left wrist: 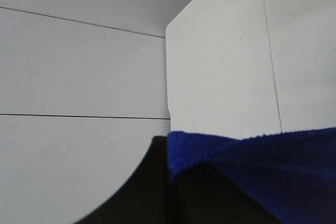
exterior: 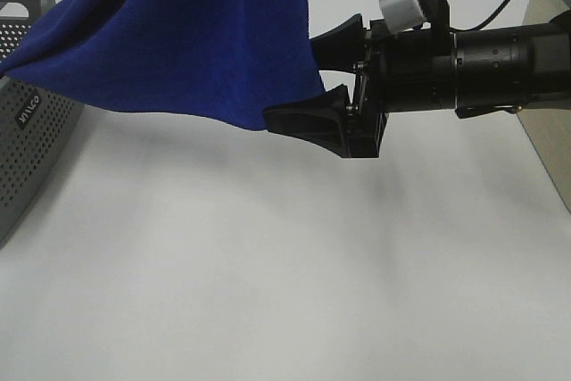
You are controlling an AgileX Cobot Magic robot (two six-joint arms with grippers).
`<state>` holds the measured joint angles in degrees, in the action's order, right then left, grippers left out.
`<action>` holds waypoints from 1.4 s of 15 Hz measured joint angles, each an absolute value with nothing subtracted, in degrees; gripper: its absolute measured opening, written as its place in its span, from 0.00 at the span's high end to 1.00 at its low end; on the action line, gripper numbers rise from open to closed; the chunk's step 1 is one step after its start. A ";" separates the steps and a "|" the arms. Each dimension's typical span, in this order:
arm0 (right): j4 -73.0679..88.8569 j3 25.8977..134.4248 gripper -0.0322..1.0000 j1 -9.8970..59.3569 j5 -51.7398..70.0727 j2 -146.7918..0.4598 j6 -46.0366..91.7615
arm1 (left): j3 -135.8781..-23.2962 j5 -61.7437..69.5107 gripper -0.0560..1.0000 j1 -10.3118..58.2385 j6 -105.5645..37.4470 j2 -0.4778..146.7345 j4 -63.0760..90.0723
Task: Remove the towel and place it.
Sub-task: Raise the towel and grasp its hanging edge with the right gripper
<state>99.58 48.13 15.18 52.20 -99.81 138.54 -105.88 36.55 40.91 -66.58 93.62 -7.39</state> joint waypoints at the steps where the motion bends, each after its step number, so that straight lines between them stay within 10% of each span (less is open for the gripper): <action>1: 99.35 48.82 0.11 15.41 50.71 -99.87 140.03 | -105.88 36.55 0.95 40.91 -66.63 93.62 -7.33; 15: 99.58 52.54 0.14 15.41 49.45 -103.48 131.04 | -105.88 36.55 0.95 40.91 -67.27 93.62 -6.30; 21: 99.58 52.60 0.55 15.41 49.45 -105.20 131.55 | -105.88 36.55 0.95 40.91 -67.27 93.62 -6.02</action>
<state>99.58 52.60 15.41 49.45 -105.20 131.55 -105.88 36.55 40.91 -67.27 93.62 -6.02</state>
